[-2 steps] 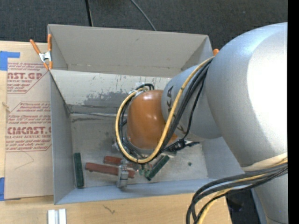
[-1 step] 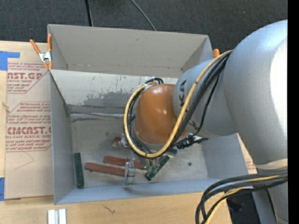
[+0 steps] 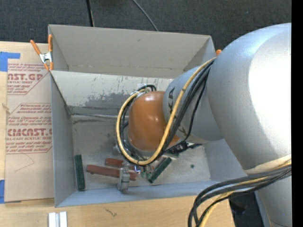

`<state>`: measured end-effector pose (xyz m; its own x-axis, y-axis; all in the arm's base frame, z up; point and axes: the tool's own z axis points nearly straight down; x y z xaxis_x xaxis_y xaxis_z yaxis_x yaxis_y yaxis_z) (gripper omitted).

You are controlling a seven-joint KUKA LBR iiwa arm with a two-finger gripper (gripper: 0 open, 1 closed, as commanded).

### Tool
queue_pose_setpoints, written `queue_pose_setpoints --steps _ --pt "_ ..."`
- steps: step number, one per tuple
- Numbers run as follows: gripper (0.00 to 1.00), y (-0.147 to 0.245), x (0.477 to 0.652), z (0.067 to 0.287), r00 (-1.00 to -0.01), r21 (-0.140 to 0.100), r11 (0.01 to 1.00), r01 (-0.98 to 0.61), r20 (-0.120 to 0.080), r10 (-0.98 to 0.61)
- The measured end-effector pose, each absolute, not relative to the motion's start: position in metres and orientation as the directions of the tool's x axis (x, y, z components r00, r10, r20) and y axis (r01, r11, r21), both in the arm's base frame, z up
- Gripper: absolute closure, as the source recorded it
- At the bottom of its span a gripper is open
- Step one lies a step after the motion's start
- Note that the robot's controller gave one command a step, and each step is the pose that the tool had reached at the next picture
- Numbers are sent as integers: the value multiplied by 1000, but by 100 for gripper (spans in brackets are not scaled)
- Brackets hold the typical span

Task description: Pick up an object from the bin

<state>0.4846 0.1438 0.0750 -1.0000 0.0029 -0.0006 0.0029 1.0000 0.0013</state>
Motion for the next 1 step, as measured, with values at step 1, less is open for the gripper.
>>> queue_pose_setpoints --steps 1 --pt "100 135 480 70 -988 1 988 155 1 155"
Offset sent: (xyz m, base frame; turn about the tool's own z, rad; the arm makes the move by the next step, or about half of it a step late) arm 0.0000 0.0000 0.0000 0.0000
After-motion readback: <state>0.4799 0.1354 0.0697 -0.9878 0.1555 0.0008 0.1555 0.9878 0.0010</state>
